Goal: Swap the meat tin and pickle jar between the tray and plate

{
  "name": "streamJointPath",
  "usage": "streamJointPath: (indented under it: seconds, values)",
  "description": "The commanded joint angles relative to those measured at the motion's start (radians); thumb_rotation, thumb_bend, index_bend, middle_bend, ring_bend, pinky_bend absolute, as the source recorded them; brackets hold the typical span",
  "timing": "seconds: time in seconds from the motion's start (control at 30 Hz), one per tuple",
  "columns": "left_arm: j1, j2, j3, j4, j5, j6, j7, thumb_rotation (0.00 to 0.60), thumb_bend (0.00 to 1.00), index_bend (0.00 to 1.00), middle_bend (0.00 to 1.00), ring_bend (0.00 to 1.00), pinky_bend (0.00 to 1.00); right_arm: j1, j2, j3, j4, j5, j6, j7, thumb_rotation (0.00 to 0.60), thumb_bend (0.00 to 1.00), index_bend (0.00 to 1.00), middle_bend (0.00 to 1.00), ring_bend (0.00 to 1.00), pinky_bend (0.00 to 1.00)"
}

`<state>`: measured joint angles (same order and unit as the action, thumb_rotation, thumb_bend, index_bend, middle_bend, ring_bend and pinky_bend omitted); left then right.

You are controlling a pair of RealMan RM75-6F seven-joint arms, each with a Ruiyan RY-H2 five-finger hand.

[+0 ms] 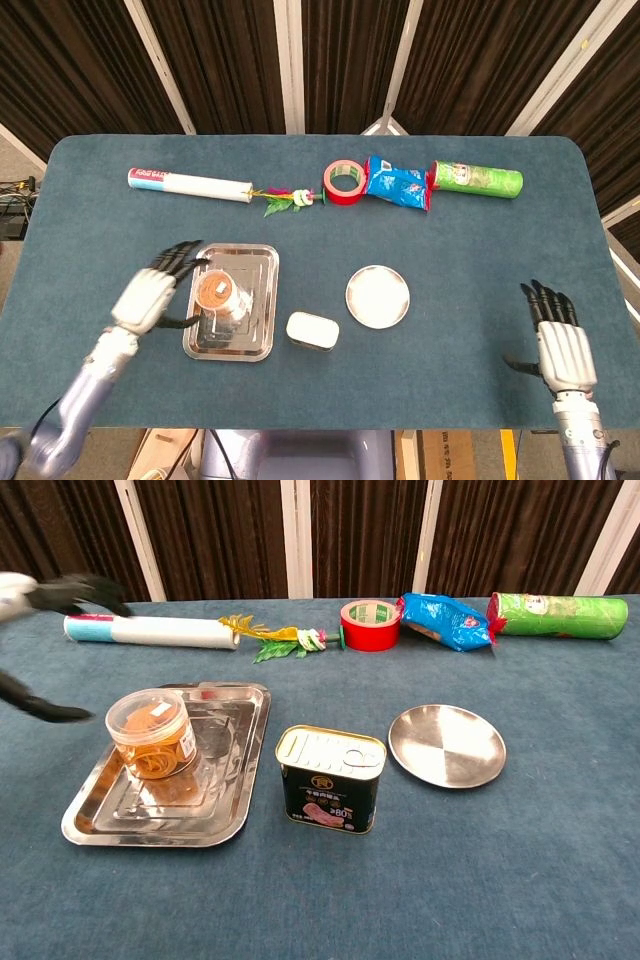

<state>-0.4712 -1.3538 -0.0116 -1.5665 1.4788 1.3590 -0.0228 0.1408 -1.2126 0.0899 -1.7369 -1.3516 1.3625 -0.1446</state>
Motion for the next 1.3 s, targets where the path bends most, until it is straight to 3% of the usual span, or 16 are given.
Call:
streamJointPath:
  seconds: [0.03,0.13,0.17,0.3,0.47,0.67,0.83,1.17,1.3]
  values:
    - [0.195,0.103,0.066,-0.101,0.037,0.25,0.211,0.6,0.08,0.2,0.0,0.0,0.09,0.057,0.02,-0.051,-0.023,-0.144,-0.085,0.106,0.6,0.0,0.0,0.0,0.02,0.0]
    - [0.259,0.124,0.081,-0.104,0.043,0.315,0.167,0.6,0.08,0.2,0.0,0.0,0.09,0.141,0.048,-0.055,-0.1,-0.224,-0.186,0.155,0.6,0.0,0.0,0.01,0.04,0.0]
    - [0.28,0.129,0.088,-0.102,0.044,0.325,0.103,0.6,0.08,0.2,0.0,0.0,0.09,0.208,0.046,-0.021,-0.202,-0.226,-0.256,0.165,0.6,0.0,0.0,0.01,0.05,0.0]
    - [0.293,0.133,0.084,-0.076,0.061,0.319,0.066,0.6,0.08,0.2,0.0,0.0,0.09,0.317,0.078,0.052,-0.374,-0.028,-0.41,0.043,0.6,0.0,0.0,0.02,0.07,0.0]
    - [0.299,0.122,0.062,-0.063,0.047,0.295,0.071,0.6,0.09,0.2,0.0,0.0,0.09,0.43,0.027,0.106,-0.46,0.204,-0.455,-0.123,0.6,0.0,0.0,0.02,0.07,0.0]
    - [0.307,0.119,0.046,-0.062,0.055,0.28,0.062,0.6,0.09,0.2,0.0,0.0,0.09,0.558,-0.105,0.121,-0.441,0.457,-0.408,-0.292,0.6,0.0,0.0,0.02,0.07,0.0]
    - [0.321,0.116,0.024,-0.055,0.048,0.289,0.062,0.6,0.09,0.2,0.0,0.0,0.07,0.632,-0.211,0.12,-0.386,0.579,-0.357,-0.367,0.6,0.0,0.0,0.02,0.07,0.0]
    - [0.337,0.118,-0.005,-0.05,0.043,0.292,0.046,0.6,0.1,0.2,0.0,0.0,0.07,0.681,-0.309,0.12,-0.309,0.64,-0.274,-0.406,0.6,0.0,0.0,0.04,0.11,0.0]
    - [0.341,0.116,-0.015,-0.048,0.038,0.286,0.043,0.6,0.11,0.2,0.0,0.0,0.07,0.693,-0.343,0.125,-0.27,0.647,-0.225,-0.429,0.6,0.0,0.0,0.1,0.17,0.0]
